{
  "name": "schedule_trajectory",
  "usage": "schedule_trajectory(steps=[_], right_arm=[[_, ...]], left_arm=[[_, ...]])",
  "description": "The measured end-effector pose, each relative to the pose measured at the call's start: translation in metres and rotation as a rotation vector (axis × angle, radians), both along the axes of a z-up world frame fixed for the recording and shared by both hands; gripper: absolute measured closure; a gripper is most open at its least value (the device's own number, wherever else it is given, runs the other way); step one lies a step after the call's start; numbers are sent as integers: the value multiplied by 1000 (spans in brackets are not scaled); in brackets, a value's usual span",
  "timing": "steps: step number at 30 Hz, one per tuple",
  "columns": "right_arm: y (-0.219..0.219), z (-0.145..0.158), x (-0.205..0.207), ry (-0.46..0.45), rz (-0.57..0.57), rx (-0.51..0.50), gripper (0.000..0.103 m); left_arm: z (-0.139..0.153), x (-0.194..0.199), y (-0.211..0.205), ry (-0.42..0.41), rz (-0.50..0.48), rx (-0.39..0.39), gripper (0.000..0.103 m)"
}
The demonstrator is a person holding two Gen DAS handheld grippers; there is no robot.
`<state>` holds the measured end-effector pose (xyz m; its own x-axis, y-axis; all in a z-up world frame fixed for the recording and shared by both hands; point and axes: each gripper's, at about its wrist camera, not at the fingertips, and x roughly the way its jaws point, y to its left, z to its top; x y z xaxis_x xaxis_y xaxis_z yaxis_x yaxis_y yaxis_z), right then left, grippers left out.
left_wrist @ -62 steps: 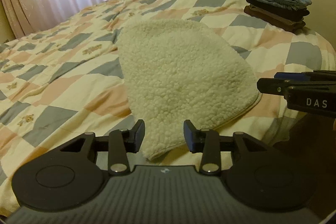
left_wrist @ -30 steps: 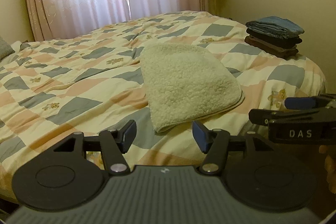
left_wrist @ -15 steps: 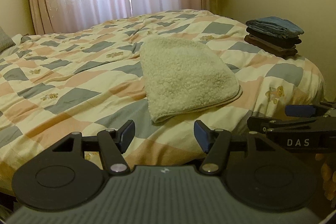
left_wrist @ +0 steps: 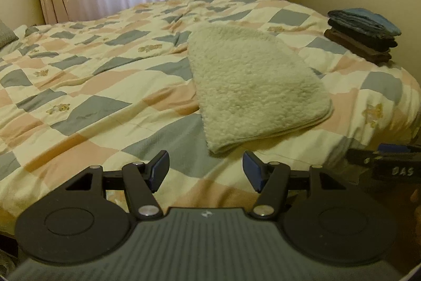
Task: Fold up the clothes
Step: 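Grasp the folded vest edge with the right gripper while the left gripper hovers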
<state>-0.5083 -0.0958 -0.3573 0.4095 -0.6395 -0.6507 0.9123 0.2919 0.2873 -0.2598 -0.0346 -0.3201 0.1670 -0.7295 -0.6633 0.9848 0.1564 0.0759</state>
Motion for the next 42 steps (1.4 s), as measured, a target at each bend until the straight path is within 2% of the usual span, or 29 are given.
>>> schedule_trajectory(steps=[4,7,9,14,18,24,26,30,31,33,41,42], right_arm=[[-37,-8,-16,-159,-22,15,57],[-68,-18,-28,-296,-49,44,65],[-84,-26,-33,-366,-73,65,67],[-109,-48,-38,-473,-124,150,67],[-115,-56,-38,-502,-132,154,69],[-107,-42,-38,-412,-140,64,72],[-109,-44,-37,-418,-137,69,76],[-113,-48,-35,-431,-130,80,77],[-113,-50,-35,-434,-129,83,84],[-115,-52,-34,-440,-125,88,91],[-125,-61,-35,-489,-130,137,91],[-127,-63,-37,-508,-139,153,86]], left_arm=[[-7,10,-27,11,-13,21,45],[-12,13,-49,12,-22,30,45],[-13,14,-62,17,-29,29,45],[-14,13,-77,25,-46,23,45],[-16,13,-90,32,-59,18,45],[-18,12,-109,42,-78,11,45],[-19,12,-113,45,-81,15,45],[-22,9,-116,45,-84,28,45],[-22,8,-116,44,-86,30,45],[-21,7,-115,42,-92,24,45],[-21,10,-117,47,-101,22,45],[-21,10,-117,45,-104,19,45]])
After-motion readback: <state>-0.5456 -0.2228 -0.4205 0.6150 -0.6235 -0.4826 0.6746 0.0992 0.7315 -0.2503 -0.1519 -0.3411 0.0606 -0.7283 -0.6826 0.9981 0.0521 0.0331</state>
